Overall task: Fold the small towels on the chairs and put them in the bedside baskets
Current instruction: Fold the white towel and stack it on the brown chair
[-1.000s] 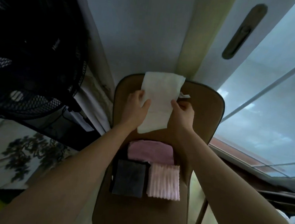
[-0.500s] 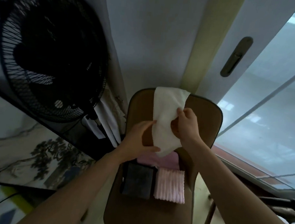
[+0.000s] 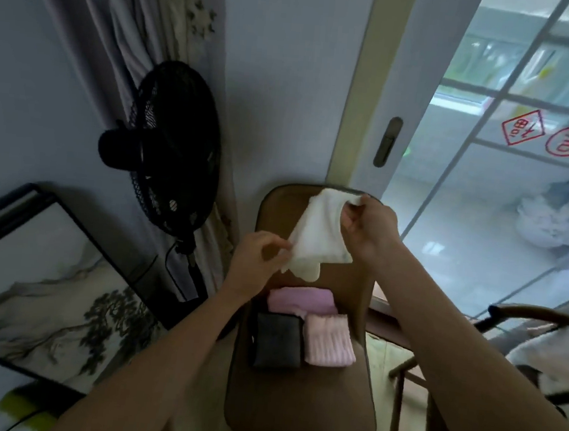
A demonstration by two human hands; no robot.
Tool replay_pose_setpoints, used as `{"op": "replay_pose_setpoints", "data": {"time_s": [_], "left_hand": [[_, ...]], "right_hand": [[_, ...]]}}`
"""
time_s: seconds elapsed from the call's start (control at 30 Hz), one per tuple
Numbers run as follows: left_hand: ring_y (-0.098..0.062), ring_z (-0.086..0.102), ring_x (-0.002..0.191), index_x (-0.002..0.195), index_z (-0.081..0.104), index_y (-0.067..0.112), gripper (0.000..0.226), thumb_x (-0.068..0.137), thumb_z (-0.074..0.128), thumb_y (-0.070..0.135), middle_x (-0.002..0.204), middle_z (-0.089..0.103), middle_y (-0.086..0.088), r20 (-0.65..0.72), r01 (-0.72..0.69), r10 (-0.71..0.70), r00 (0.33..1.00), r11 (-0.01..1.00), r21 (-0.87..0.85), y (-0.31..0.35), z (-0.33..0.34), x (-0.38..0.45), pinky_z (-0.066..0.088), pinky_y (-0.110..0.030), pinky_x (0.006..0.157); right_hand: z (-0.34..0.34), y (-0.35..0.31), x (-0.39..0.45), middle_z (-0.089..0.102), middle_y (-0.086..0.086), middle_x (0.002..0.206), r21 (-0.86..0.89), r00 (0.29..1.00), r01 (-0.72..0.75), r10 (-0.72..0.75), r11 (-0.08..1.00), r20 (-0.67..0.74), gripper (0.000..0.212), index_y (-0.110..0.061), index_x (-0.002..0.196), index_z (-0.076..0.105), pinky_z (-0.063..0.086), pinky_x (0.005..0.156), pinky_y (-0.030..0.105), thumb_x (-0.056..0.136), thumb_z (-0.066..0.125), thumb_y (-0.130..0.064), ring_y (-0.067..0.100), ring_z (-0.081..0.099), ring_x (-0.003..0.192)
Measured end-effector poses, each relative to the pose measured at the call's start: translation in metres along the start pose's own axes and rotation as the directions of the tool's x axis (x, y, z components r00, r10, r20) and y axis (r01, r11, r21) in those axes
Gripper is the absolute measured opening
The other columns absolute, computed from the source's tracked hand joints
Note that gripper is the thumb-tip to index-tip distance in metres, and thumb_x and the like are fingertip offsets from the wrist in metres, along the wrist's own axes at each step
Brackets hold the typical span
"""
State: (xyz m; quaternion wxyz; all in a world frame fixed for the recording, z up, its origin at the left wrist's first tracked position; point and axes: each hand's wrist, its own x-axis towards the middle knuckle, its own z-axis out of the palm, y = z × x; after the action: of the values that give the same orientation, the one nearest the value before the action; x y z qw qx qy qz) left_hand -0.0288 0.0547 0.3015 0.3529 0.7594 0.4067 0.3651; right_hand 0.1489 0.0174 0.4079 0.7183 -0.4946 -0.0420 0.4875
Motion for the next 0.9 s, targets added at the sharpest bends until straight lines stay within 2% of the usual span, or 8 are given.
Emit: {"op": "replay_pose_setpoints", "data": {"time_s": [0.17,0.3,0.5,0.6,0.7,0.77,0.83,0.9], "left_hand": [[-0.003,0.045,0.118,0.135,0.051,0.021,0.059,0.083,0.072,0.039,0.130,0.047,0.016,0.160,0.116,-0.096,0.982,0.986,-0.120,0.039,-0.011,-0.023,0.037,-0.022,0.094],[-0.013,0.064,0.076,0.087,0.068,0.013,0.016,0.090,0.067,0.028,0.084,0.069,-0.002,0.217,0.200,-0.140,0.966,0.937,-0.285,0.064,-0.003,-0.031,0.048,-0.025,0.064],[-0.020,0.064,0.076,0.097,0.067,0.002,0.030,0.095,0.060,0.032,0.090,0.071,-0.015,0.193,0.222,-0.157,0.968,0.895,-0.386,0.089,0.004,-0.032,0.049,-0.030,0.067],[-0.019,0.061,0.073,0.097,0.068,0.002,0.032,0.094,0.061,0.033,0.087,0.069,-0.018,0.245,0.218,-0.130,0.961,0.900,-0.377,0.098,0.011,-0.032,0.048,-0.033,0.067],[-0.012,0.059,0.070,0.095,0.070,0.005,0.032,0.094,0.059,0.035,0.077,0.066,-0.003,0.270,0.208,-0.107,0.957,0.901,-0.381,0.109,0.016,-0.030,0.047,-0.028,0.063],[-0.009,0.060,0.065,0.089,0.071,0.011,0.028,0.095,0.059,0.035,0.071,0.066,0.004,0.288,0.210,-0.101,0.952,0.903,-0.375,0.116,0.018,-0.028,0.046,-0.026,0.060],[-0.008,0.057,0.061,0.079,0.070,0.018,0.027,0.095,0.058,0.035,0.064,0.063,0.008,0.288,0.195,-0.091,0.953,0.913,-0.357,0.120,0.017,-0.027,0.044,-0.025,0.058],[-0.007,0.056,0.059,0.073,0.068,0.023,0.028,0.095,0.058,0.037,0.062,0.061,0.009,0.277,0.168,-0.076,0.958,0.931,-0.323,0.122,0.015,-0.026,0.043,-0.023,0.057]], "right_hand": [[-0.006,-0.020,-0.046,0.044,0.008,0.069,0.034,0.999,0.035,-0.034,0.999,-0.035,0.025,-0.003,0.078,0.049,0.049,0.045,0.019,0.094,0.037,0.012,0.015,0.046,0.058],[-0.017,-0.027,-0.064,0.050,0.010,0.071,-0.043,0.996,0.073,-0.075,0.996,-0.045,0.023,0.000,0.080,0.052,0.050,0.051,0.022,0.094,0.039,0.010,0.017,0.051,0.060],[-0.072,-0.018,-0.058,0.062,0.014,0.091,-0.618,0.968,0.169,-0.247,0.768,-0.043,0.020,-0.006,0.103,0.052,0.060,0.062,0.039,0.097,0.057,-0.024,0.029,0.066,0.075],[-0.097,-0.005,-0.068,0.065,0.003,0.100,-0.704,0.841,0.500,-0.478,0.505,0.254,0.015,-0.021,0.098,0.052,0.056,0.079,0.037,0.092,0.063,-0.029,0.021,0.064,0.095],[-0.118,0.006,-0.079,0.060,-0.012,0.111,-0.639,0.642,0.747,-0.449,0.183,0.622,0.028,-0.024,0.109,0.056,0.045,0.085,0.015,0.087,0.071,-0.032,0.004,0.056,0.102],[-0.128,0.012,-0.074,0.059,-0.012,0.117,-0.592,0.536,0.806,-0.427,0.002,0.728,0.032,-0.022,0.111,0.061,0.042,0.089,0.015,0.084,0.074,-0.033,0.006,0.053,0.107],[-0.133,0.014,-0.066,0.063,-0.008,0.113,-0.559,0.474,0.828,-0.470,-0.049,0.744,0.022,-0.018,0.105,0.066,0.046,0.087,0.022,0.085,0.072,-0.025,0.013,0.057,0.104],[-0.133,0.010,-0.062,0.068,-0.007,0.100,-0.552,0.472,0.834,-0.548,0.023,0.691,0.011,-0.015,0.095,0.072,0.048,0.079,0.022,0.086,0.068,-0.014,0.010,0.062,0.093]]}}
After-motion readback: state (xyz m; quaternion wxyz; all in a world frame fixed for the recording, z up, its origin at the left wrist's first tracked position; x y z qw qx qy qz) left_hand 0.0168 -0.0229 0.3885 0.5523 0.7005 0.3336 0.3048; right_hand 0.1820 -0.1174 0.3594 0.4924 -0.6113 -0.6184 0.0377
